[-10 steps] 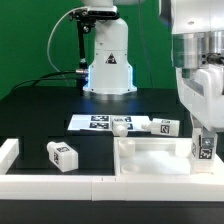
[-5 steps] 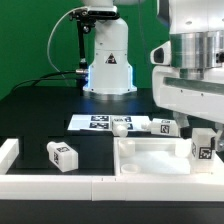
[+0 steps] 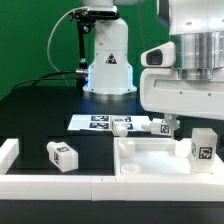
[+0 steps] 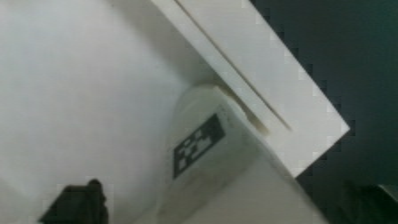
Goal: Assemble one leg
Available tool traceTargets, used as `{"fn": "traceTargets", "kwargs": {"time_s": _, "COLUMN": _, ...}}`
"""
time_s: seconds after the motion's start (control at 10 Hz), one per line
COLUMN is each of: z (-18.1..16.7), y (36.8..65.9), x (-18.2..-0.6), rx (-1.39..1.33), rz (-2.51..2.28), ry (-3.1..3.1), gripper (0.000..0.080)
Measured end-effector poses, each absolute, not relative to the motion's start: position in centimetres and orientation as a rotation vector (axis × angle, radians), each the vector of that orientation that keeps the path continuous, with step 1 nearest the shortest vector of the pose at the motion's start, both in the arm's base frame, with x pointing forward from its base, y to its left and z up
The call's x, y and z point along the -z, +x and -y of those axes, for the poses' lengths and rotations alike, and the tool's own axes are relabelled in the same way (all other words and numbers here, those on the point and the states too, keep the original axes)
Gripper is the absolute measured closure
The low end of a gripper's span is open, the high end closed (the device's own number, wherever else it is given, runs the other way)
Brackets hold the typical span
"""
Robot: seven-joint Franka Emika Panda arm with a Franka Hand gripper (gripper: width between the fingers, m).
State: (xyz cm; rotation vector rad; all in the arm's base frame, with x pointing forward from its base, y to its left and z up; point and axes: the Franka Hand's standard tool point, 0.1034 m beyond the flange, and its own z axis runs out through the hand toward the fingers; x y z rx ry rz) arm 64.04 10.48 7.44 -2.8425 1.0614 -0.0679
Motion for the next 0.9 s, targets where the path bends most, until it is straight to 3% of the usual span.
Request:
{"fn": "traceTargets", "kwargs": {"time_s": 0.1, "z": -10.26, "y": 64.01, "x": -7.30, "rx": 0.095, "rz": -0.606, "ry": -3.009, "gripper": 0.0151}}
{"fn": "traceTargets", "kwargs": {"time_s": 0.2, "z": -10.06, "y": 64.05, "x": -7.22, "rx": 0.099, "rz": -0.443, "ry": -3.043, "gripper": 0.0151}}
{"fn": "traceTargets", "kwargs": {"time_s": 0.4, "z": -10.06, "y": 64.05, "x": -7.21, "rx": 0.097, "rz": -0.516, "ry": -3.030, "gripper": 0.0163}}
{"fn": "traceTargets", "kwargs": {"time_s": 0.6, "z": -10.05, "y": 64.06, "x": -7.21, "rx": 0.097, "rz": -0.522, "ry": -3.029, "gripper": 0.0517}}
{"fn": "traceTargets", "kwargs": {"time_s": 0.9, "z": -10.11, "y": 64.03, "x": -7.17, "rx": 0.084, "rz": -0.842, "ry": -2.947, "gripper": 0.0514}}
